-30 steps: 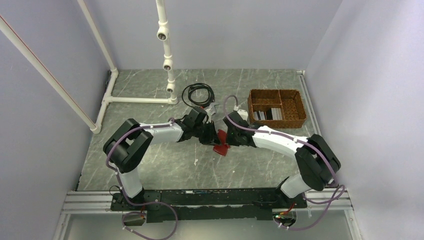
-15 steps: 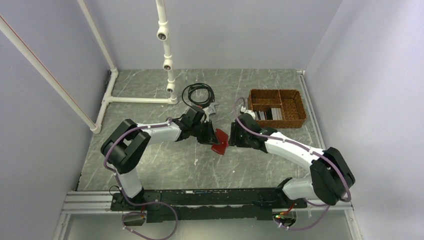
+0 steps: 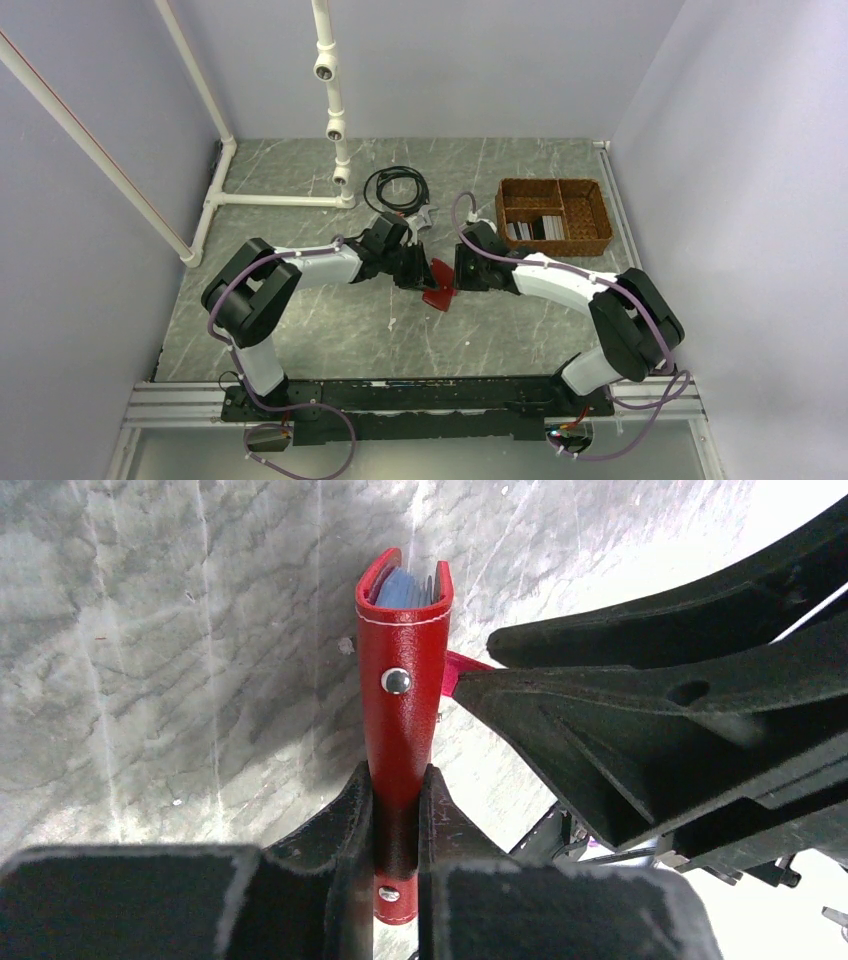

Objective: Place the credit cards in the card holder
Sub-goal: Open the card holder at the center of the board.

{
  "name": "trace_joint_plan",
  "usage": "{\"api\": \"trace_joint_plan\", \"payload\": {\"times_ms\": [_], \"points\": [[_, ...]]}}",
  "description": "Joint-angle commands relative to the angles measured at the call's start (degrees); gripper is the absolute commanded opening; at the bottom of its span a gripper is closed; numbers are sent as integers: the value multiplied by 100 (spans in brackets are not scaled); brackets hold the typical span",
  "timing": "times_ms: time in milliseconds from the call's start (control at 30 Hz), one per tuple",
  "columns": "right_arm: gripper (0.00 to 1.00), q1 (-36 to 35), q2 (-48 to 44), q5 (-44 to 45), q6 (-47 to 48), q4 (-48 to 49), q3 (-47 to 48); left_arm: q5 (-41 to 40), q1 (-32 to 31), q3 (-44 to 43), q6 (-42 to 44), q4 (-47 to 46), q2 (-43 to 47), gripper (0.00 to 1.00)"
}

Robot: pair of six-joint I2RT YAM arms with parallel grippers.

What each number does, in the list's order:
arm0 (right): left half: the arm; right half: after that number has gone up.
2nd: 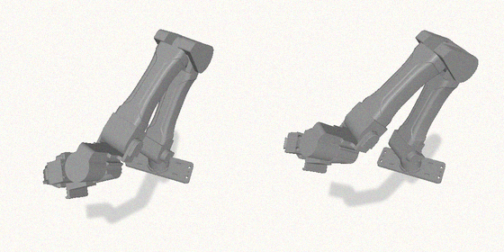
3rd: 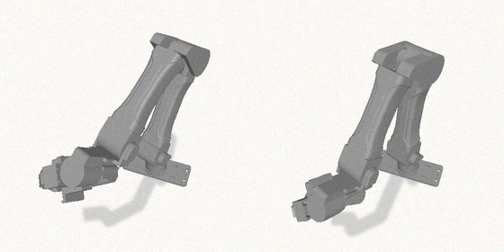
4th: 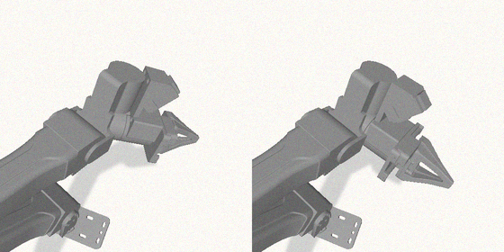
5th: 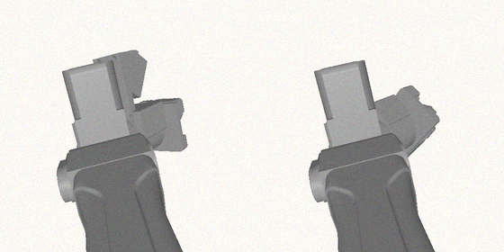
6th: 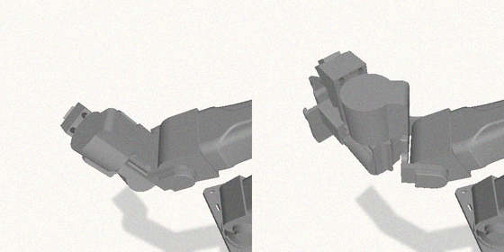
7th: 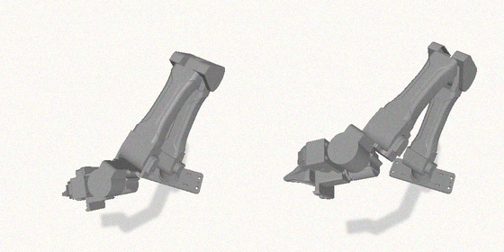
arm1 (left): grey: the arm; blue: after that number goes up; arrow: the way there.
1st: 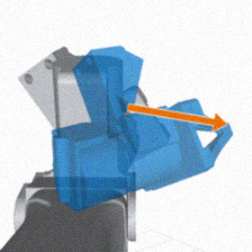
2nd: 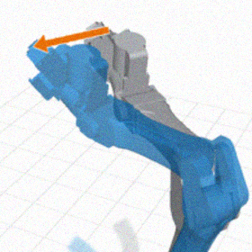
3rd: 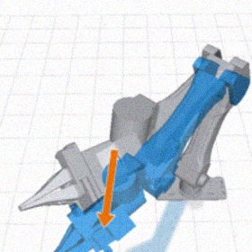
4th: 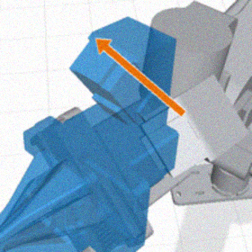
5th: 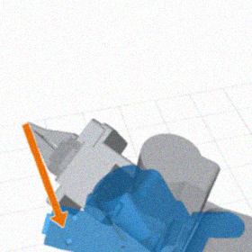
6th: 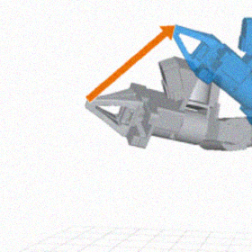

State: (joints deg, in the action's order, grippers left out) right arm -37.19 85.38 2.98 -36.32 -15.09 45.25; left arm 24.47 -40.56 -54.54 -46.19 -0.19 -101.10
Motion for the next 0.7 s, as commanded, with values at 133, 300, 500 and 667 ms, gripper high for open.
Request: {"api": "trace_joint_plan", "payload": {"times_ms": [133, 300, 500, 667], "points": [[0, 59, -411, 390, -143, -225, -135, 526, 48, -61, -38, -389, -122, 14], [0, 609, -1630, -695, -18, -184, -668, 23, 6, -1010, 815, 1340, -672, 84], [0, 941, -2546, -1842, -120, 101, -1004, 323, -47, -1047, 730, 850, -529, 93], [0, 1065, -2594, -1855, -153, 15, -955, 132, -334, -1401, 720, 1006, -727, 99]]}}
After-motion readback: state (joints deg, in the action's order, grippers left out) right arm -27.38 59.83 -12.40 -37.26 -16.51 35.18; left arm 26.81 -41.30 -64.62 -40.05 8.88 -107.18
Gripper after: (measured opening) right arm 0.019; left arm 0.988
